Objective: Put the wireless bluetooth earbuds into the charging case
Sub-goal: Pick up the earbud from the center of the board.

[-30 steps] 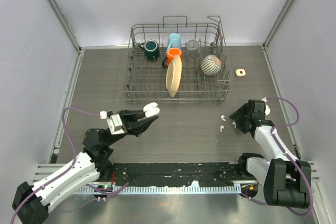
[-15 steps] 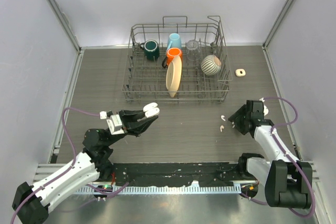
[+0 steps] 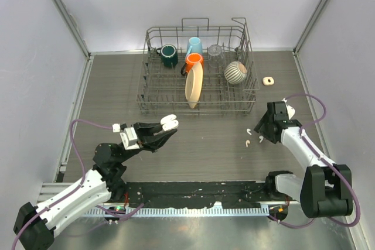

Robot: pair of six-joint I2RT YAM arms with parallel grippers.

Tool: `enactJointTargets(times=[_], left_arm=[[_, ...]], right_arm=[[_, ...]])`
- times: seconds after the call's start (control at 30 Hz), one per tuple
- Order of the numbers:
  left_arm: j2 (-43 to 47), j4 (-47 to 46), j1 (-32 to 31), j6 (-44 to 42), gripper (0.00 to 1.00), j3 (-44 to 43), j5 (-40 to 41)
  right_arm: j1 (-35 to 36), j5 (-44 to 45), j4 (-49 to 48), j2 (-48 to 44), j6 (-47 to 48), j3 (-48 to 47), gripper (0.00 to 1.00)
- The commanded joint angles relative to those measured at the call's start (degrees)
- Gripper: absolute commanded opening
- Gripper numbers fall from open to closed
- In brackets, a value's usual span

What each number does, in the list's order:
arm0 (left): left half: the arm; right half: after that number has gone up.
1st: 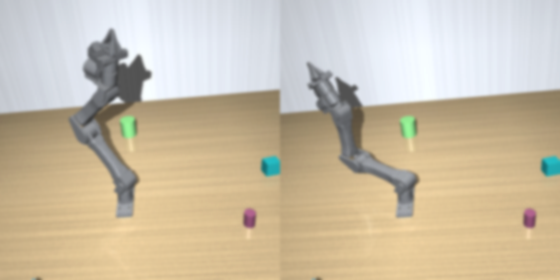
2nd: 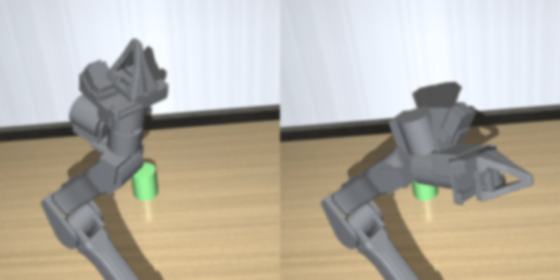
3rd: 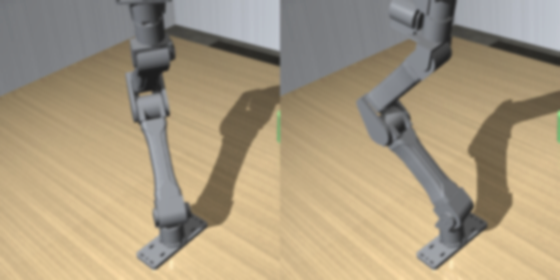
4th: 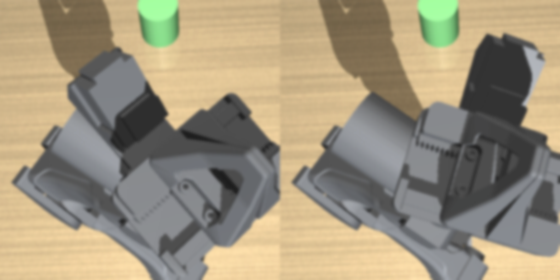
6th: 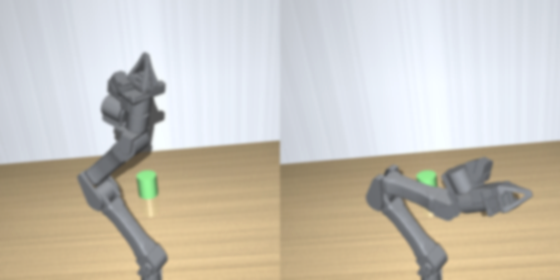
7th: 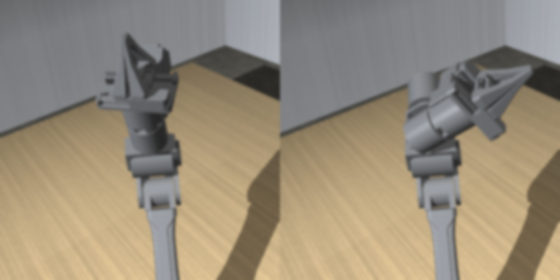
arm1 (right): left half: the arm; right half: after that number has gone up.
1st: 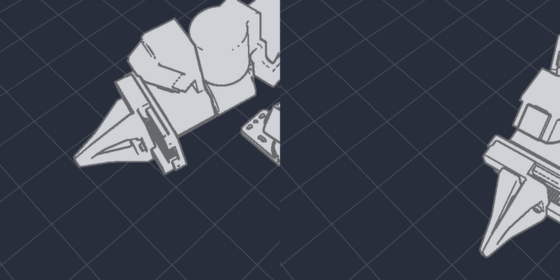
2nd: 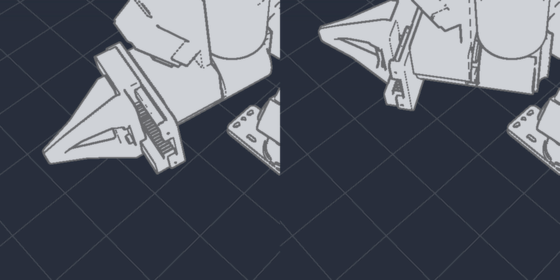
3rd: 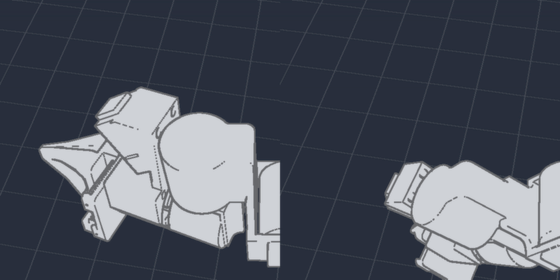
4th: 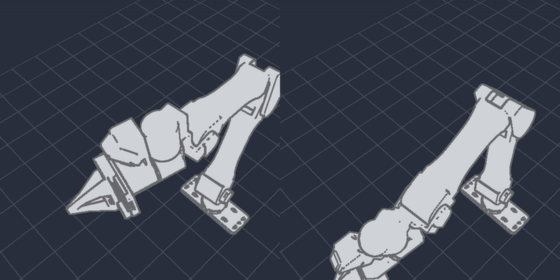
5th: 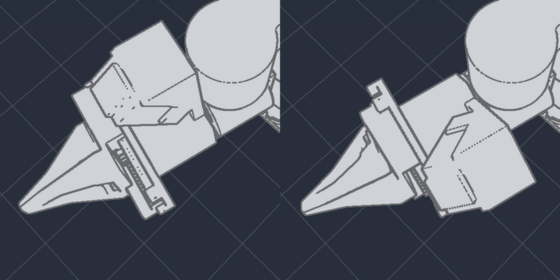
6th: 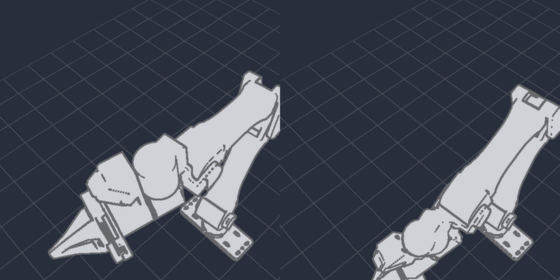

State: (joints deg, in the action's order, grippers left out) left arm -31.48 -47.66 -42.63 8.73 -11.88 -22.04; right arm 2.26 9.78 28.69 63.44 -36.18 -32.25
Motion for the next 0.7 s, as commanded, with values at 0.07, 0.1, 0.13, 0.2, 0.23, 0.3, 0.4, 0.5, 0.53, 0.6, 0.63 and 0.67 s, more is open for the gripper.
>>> enactJointTargets(times=[0.07,0.1,0.13,0.2,0.23,0.3,0.4,0.5,0.53,0.6,0.63,0.67], left_arm=[[-0.5,-1.7,-0.1,-0.6,0.0,-2.4,0.4],[-0.5,-1.6,-0.1,-0.6,0.0,-2.4,0.4],[-0.6,-1.7,-0.1,-0.6,0.0,-2.4,0.4],[-0.6,-1.6,-0.1,-0.6,0.0,-2.4,0.4],[-0.7,-1.6,-0.1,-0.6,0.0,-2.4,0.4],[-0.8,-1.7,-0.1,-0.6,0.0,-2.3,0.5],[-0.8,-1.7,-0.1,-0.6,0.0,-2.3,0.5],[-0.7,-1.6,0.0,-0.6,0.0,-2.3,0.5],[-0.6,-1.6,0.0,-0.6,0.0,-2.3,0.5],[-0.6,-1.6,-0.1,-0.7,0.0,-2.3,0.5],[-0.6,-1.6,-0.1,-0.6,0.0,-2.3,0.5],[-0.5,-1.6,-0.1,-0.6,0.0,-2.2,0.5]], right_arm=[[0.2,3.9,1.0,4.6,5.9,-4.1,0.55],[0.2,2.9,0.8,5.0,6.4,-4.5,0.54],[0.2,2.6,0.9,5.6,6.7,-4.7,0.54],[0.2,1.1,0.6,6.4,7.4,-4.8,0.52],[0.2,1.0,0.7,6.6,7.4,-4.8,0.51],[0.2,0.9,0.5,6.7,7.6,-4.7,0.5],[0.2,0.7,0.4,7.1,7.7,-4.7,0.47],[0.2,0.2,0.6,8.0,7.9,-4.9,0.46],[0.2,-0.2,0.7,8.1,7.9,-5.0,0.45],[0.3,-0.4,0.8,8.5,8.0,-5.1,0.45],[0.3,-0.3,1.0,8.9,8.0,-5.2,0.45],[0.3,-0.4,0.9,9.1,8.0,-5.3,0.45]])
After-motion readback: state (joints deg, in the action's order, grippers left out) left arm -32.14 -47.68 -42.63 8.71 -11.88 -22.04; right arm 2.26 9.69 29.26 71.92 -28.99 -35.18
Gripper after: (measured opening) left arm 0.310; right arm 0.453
